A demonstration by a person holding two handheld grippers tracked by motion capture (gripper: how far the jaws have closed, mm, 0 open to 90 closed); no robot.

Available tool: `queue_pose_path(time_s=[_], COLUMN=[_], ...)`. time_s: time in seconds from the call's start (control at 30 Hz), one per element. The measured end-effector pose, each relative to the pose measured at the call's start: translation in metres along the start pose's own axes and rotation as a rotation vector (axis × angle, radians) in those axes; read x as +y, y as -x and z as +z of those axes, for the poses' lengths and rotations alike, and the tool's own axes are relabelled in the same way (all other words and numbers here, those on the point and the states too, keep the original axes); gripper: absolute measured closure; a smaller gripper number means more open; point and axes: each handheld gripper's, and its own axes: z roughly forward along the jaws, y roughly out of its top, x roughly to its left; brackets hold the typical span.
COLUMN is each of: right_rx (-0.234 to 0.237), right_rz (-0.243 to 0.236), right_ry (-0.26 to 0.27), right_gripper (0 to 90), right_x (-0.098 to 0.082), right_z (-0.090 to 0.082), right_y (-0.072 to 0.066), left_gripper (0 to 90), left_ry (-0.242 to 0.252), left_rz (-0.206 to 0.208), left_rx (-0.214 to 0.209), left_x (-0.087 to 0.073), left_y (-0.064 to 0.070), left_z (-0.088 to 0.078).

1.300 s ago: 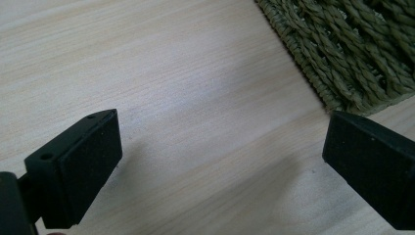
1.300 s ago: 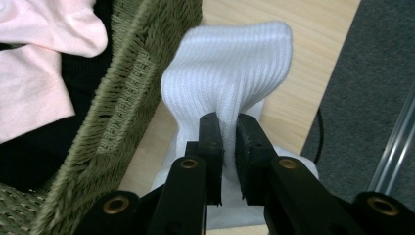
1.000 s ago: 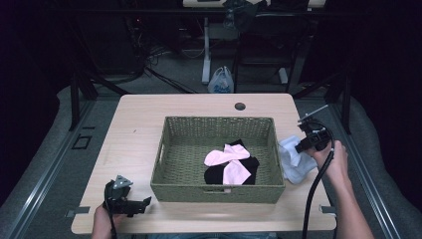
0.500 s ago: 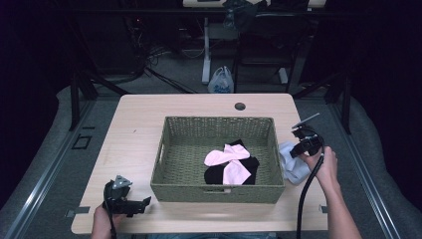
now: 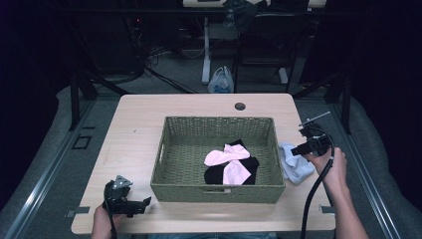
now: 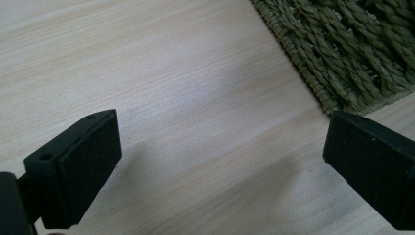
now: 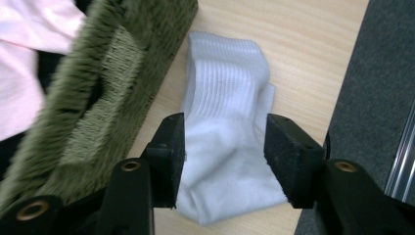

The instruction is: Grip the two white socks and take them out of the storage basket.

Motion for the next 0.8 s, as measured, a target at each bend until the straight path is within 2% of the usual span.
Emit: queue_pose_path(time_s=[0.13,0.4,0.57,0.8], right_rx=[0.017,0.038,0.041,0.029], right_rz=[-0.013,-0.038,-0.041,-0.020], right_ry=[0.045,0.105,0.134,0.148], right_gripper=[40.3,27.0,19.8,12.3], right_x=[-0.009,-0.031,-0.047,-0.074], right_z=[-0.018,-0.038,-0.042,-0.039], right_y=[-0.004,-0.013,-0.014,-0.012], left_gripper=[1.1,1.1,1.0,1.1], left_ry=[-0.002,-0.002,0.001,-0.002], left_rz=[-0.005,-0.004,-0.006,-0.006], left_rx=[0.001,0.000,0.000,0.000], left_x=[0.000,0.000,0.000,0.000], left_y=[0.000,0.000,0.000,0.000], left_z=[0.000,0.001,0.000,0.001])
